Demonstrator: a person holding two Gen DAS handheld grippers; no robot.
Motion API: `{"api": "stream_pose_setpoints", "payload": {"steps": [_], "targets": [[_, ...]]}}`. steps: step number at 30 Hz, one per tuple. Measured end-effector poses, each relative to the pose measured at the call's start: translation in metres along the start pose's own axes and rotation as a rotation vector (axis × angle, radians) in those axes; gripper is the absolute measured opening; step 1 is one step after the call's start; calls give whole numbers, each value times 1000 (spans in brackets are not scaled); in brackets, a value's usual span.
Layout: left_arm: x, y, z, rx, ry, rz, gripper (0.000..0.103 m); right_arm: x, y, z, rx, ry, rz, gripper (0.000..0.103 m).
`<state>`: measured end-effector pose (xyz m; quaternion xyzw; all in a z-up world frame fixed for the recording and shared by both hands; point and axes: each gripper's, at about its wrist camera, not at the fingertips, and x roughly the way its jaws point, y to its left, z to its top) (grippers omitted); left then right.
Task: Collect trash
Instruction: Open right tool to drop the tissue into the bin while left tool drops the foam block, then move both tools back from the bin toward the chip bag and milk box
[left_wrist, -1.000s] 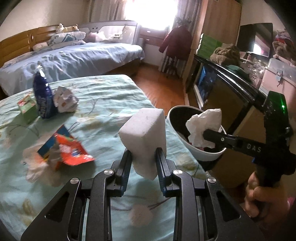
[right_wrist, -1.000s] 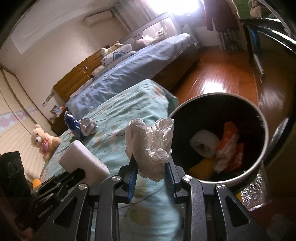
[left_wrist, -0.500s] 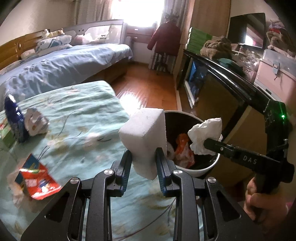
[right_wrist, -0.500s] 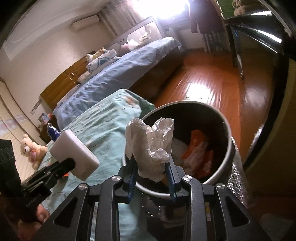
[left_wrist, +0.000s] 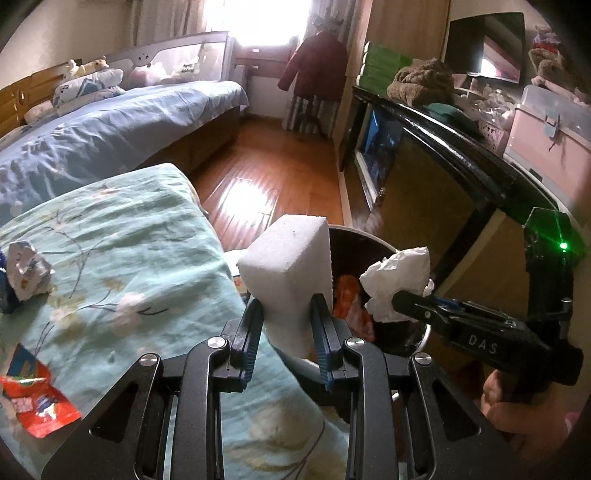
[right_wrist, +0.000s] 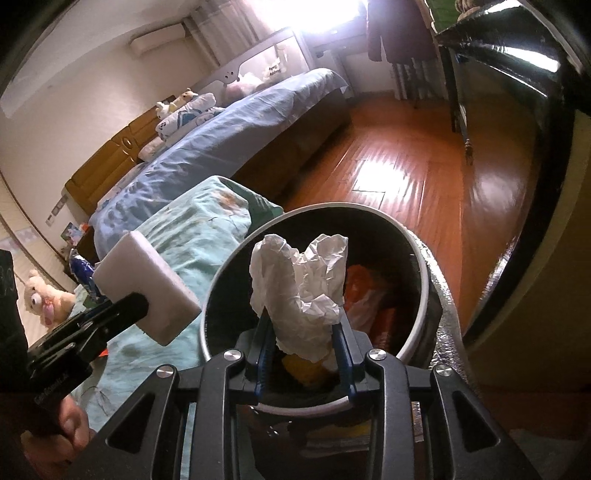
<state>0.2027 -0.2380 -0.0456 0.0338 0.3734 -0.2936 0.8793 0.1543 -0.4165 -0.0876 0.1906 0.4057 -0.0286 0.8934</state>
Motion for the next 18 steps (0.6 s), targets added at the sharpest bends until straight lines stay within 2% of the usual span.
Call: {"api": "stream_pose_setpoints", "payload": {"steps": [9,13,14,15,18], "targets": [[18,-9,2,10,42,-18,29,4,-9,5,5,12,-20,34],[21,-11,4,8,52,-23,32,4,-12,6,16,19,-20,45],[20,-11,4,8,54,-25,37,3,-12,7,18,18,-19,47],[20,-11,4,7,55,-21,47,3,-12,7,20,15,-17,52],[13,-8,1,1,37,-7,56,-1,-12,7,27,7,-10,57]]}}
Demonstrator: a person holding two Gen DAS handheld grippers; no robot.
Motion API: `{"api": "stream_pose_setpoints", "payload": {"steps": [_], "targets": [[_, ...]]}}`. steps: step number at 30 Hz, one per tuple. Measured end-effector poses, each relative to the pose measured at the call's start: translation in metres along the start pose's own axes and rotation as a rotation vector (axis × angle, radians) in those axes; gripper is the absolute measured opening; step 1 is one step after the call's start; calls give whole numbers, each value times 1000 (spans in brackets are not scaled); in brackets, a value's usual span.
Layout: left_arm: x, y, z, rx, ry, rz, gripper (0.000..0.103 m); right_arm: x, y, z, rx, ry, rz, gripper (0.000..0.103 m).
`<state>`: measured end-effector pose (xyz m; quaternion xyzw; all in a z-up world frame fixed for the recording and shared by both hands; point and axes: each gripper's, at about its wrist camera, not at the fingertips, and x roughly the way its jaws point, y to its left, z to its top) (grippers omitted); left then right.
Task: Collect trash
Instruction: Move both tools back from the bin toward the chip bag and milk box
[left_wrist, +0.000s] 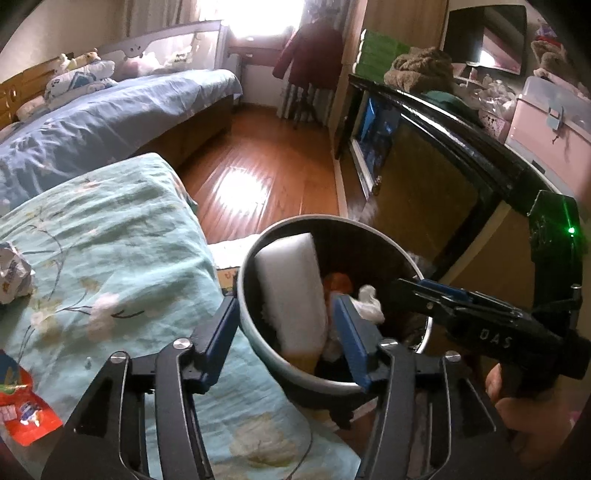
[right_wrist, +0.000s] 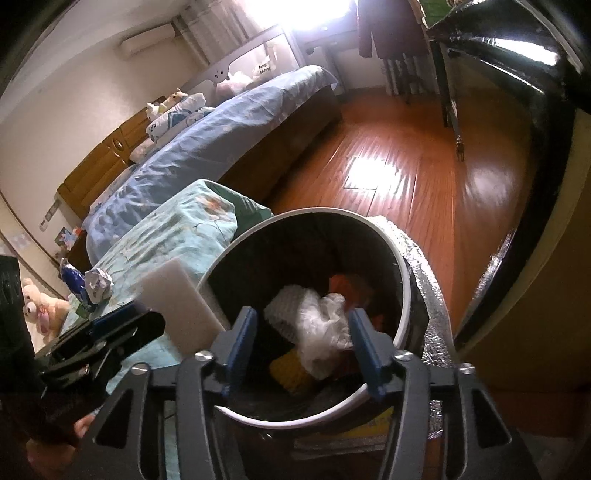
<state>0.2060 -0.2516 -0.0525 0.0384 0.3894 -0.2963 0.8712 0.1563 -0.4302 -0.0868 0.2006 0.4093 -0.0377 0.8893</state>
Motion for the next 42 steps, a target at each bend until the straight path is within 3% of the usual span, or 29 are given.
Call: {"api": "stream_pose_setpoints", "payload": {"steps": [15,31,42], "targets": [[-56,51,-38,-111,-49,70,59,-6,43,-12,-23,-12,92,76],[-126,121,-84,-263,-118,167,59,10,129,-41,-138,55,215,79],[-155,173,-113,-367,-135,275,59,21,182,-60,-216,107,293,79]]}}
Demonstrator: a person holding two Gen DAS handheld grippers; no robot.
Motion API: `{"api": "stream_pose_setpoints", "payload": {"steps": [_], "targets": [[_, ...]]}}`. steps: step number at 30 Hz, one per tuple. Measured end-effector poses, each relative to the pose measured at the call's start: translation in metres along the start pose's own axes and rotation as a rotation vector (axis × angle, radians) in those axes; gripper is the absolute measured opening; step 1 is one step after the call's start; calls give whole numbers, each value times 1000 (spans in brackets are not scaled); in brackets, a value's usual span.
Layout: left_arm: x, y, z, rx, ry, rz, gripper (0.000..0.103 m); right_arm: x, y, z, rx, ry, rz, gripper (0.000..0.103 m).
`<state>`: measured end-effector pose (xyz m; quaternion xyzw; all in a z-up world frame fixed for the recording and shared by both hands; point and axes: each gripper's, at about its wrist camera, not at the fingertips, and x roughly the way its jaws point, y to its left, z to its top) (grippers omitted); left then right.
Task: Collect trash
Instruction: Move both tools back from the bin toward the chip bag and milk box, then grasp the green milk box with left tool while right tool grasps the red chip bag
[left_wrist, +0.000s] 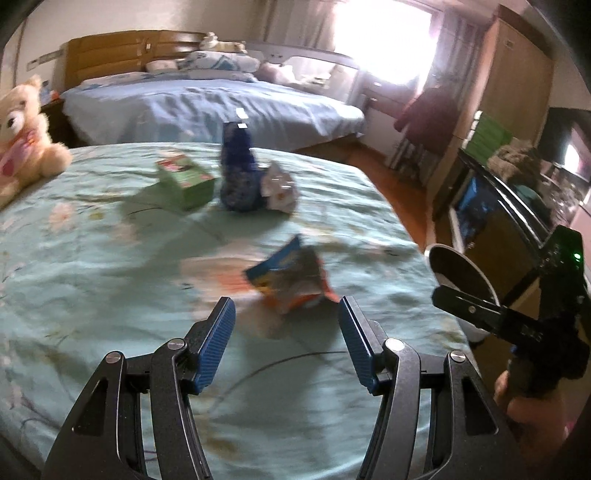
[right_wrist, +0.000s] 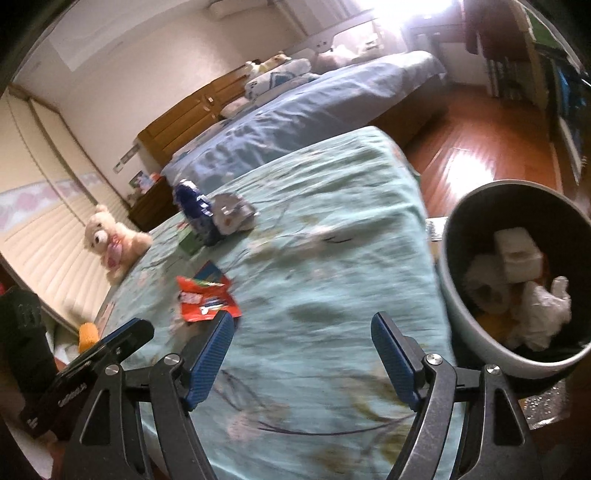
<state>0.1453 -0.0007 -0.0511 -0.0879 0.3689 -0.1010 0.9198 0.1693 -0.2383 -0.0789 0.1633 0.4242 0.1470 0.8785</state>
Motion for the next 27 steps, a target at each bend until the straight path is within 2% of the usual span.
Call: {"api": "stream_pose_setpoints", "payload": {"steps": [8,16,27], "targets": [[3,34,1,-58,4,65,59,18,30,-2,-51,39,47,79],[10,52,4,-78,7,102,59,36,54,-1,-95,61,74,79],[47,71,37,-73,38,142,59,78,73,5,-136,108,58,76]]}}
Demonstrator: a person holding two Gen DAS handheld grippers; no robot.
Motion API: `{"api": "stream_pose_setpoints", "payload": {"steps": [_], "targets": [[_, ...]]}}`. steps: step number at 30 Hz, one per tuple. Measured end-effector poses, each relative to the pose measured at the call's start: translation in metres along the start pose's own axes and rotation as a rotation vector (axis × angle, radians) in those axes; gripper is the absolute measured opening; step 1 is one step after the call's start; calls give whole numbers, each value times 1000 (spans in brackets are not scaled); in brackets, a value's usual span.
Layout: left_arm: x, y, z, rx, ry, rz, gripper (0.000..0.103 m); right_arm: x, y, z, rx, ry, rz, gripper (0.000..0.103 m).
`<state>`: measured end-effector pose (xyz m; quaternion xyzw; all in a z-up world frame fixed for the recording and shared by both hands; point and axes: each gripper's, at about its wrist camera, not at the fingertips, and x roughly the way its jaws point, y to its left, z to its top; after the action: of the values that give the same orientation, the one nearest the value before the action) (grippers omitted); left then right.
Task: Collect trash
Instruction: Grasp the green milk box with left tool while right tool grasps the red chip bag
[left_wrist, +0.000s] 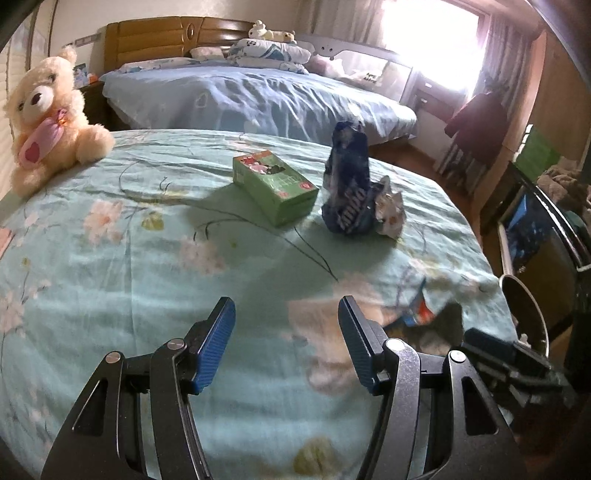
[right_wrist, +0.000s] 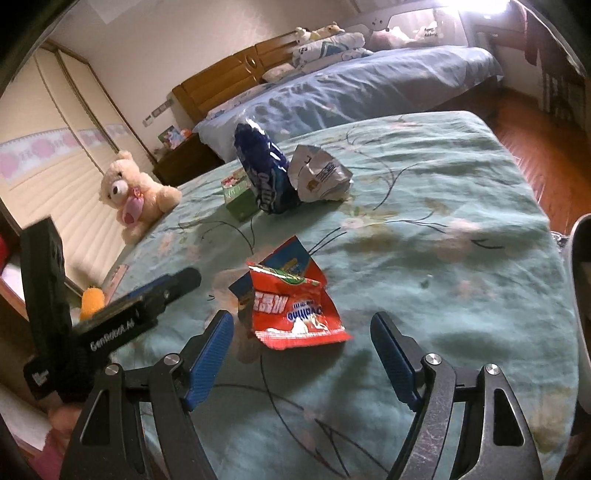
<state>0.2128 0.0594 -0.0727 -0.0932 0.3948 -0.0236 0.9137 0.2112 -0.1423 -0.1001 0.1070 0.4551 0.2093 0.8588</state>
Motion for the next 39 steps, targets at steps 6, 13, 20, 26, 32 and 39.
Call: {"api": "stream_pose_setpoints", "payload": {"steps": [6,13,20,26,32,39], "targets": [[24,-1,26,2,5,5,59,11,1,6,-15,8,-7,37],[61,2,54,-22,36,28,59,2,-3,18,-27,-32,0,17],[76,-5,68,-10,33,28,66,2,-12,21,7,-36,31,16],[89,-10,75,-10,38,49,69,2,-14,21,25,-34,50,16],[94,-6,75,-24,45,60,54,-3,-16,21,35,-37,48,14],[63,5,52,0,24,11,54,-18,-13,26,-22,-88,-29,11]]}}
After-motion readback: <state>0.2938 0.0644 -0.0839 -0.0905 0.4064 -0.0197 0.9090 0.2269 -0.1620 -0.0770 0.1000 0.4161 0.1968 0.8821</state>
